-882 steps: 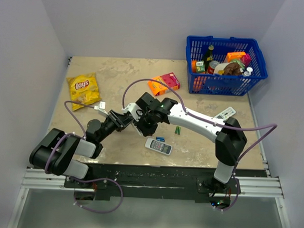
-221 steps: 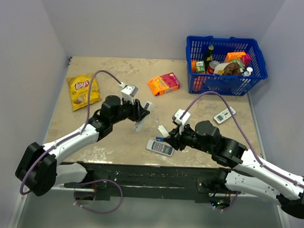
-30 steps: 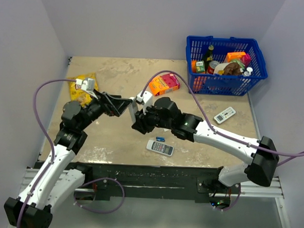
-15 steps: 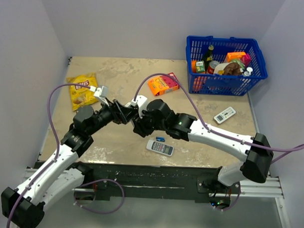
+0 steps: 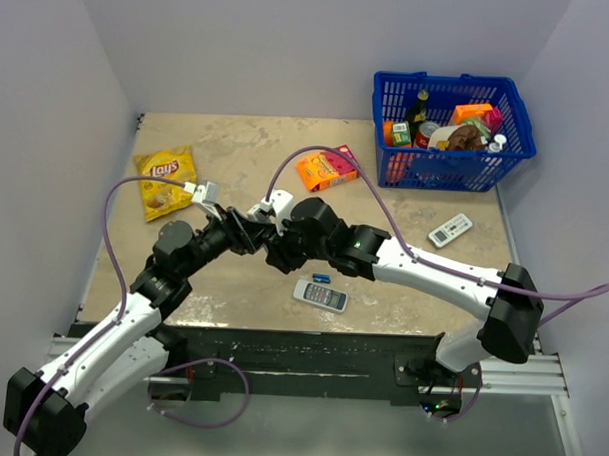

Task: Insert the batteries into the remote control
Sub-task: Adjust the remote control.

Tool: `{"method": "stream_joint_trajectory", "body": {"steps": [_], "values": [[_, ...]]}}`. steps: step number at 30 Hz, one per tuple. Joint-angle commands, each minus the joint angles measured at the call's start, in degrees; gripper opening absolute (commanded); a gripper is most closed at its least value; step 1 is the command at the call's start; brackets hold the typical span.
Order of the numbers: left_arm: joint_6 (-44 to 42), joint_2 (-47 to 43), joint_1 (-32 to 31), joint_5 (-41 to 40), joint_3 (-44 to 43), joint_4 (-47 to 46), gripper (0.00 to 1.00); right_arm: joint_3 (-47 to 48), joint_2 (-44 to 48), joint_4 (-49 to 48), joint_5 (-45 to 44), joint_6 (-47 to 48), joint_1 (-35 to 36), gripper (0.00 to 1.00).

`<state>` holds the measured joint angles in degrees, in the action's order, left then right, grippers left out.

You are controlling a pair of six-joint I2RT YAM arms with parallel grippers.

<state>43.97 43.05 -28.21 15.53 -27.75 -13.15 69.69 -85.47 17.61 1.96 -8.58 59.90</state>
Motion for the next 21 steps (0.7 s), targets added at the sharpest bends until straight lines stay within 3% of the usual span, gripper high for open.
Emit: {"method": "stream_joint_trajectory", "body": {"steps": [1, 7, 10, 12, 17, 19, 21], "values": [[1.12, 0.54, -0.45, -0.85, 0.59, -5.92, 0.57, 2.91, -0.13, -1.87, -1.08, -0.65, 0.31, 0.0], [2.35, 1.07, -1.06, -1.55, 2.52, -8.12, 0.52, 2.82, -0.4, -2.22, -1.6, -1.18, 0.48, 0.0], [2.18, 1.07, -1.15, -2.17, 2.61, -8.04, 0.44, 2.82, -0.4, -2.22, -1.52, -1.26, 0.48, 0.0], [1.39, 0.99, -1.06, -2.26, 2.26, -7.6, 0.34, 2.38, -0.13, -2.4, -1.43, -1.7, 0.48, 0.01], [-0.45, 0.28, -0.89, -5.07, 0.68, -3.12, 0.13, 1.77, 1.27, -2.23, -1.6, -3.46, 0.39, 0.38], [-0.64, 0.28, 0.34, -5.33, 0.41, -2.5, 0.09, 1.15, 2.58, -2.4, -1.43, -3.2, 0.31, 0.56], [-0.11, 0.46, 3.22, -3.15, 0.41, -2.15, 0.06, -0.42, 4.77, -3.1, -1.78, -3.37, 0.13, 0.66]]}}
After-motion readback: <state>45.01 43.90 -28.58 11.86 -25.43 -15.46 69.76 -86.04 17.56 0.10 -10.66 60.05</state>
